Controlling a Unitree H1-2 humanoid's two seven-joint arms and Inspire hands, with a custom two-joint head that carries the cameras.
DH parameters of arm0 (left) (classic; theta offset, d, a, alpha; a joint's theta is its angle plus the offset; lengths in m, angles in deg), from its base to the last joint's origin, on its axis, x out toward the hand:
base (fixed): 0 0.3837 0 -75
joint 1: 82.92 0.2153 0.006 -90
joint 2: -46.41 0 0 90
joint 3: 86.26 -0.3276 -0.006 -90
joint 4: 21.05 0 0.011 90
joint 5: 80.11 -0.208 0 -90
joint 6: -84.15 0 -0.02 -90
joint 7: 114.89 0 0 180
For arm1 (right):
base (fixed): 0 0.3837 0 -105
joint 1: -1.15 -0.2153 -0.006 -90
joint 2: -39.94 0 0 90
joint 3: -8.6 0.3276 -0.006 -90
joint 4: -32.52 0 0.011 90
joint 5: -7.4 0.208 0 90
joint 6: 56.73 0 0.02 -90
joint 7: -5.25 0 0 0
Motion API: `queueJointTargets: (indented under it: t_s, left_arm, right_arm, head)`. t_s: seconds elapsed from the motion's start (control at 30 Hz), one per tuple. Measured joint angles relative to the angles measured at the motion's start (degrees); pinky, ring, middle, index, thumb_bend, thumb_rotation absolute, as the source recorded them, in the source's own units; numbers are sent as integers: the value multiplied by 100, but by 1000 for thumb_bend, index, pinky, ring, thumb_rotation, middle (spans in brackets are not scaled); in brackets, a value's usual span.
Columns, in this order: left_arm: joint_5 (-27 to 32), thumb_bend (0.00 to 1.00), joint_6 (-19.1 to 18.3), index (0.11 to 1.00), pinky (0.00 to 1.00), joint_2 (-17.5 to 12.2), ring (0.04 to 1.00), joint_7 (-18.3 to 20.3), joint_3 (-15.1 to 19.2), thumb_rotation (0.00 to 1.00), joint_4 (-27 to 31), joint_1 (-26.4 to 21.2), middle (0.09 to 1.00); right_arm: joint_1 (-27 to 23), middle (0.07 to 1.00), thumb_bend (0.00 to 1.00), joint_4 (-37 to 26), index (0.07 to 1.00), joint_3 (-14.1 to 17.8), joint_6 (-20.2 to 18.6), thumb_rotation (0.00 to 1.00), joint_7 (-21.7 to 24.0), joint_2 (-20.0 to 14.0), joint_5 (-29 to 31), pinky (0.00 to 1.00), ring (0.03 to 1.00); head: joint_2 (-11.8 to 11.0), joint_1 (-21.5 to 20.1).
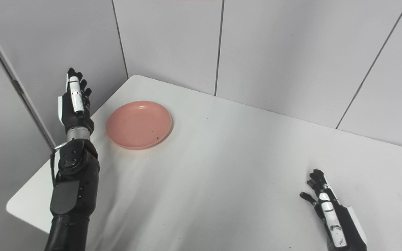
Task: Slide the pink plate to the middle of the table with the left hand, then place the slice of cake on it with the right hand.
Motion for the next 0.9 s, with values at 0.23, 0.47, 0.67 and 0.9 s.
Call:
queueJointTargets:
  t_s: [0.23, 0.47, 0.67, 0.9]
  left_arm:
    - [143, 310, 2, 995, 994, -44, 994, -2, 53, 1000, -113, 3, 999]
    - [248, 320, 2, 1000, 1000, -47, 1000, -3, 51, 1000, -210, 5, 1000]
    - [252, 330, 14, 1000, 1000, -59, 1000, 8, 37, 1000, -263, 4, 1000]
    - [295, 326, 193, 1000, 1000, -76, 1000, 15, -1, 1000, -609, -2, 1000]
  right_arm:
    - [17, 978, 171, -18, 979, 2, 0, 1000, 0, -1, 9, 1000, 973]
    - [21, 978, 192, -17, 981, 3, 0, 1000, 23, -7, 14, 1000, 972]
    - [12, 978, 181, -7, 983, 5, 0, 1000, 35, -20, 24, 1000, 974]
    - [9, 976, 178, -3, 982, 7, 0, 1000, 35, -20, 24, 1000, 973]
  head:
    - [26, 9]
    - [53, 26]
    - [62, 26]
    - [44, 18]
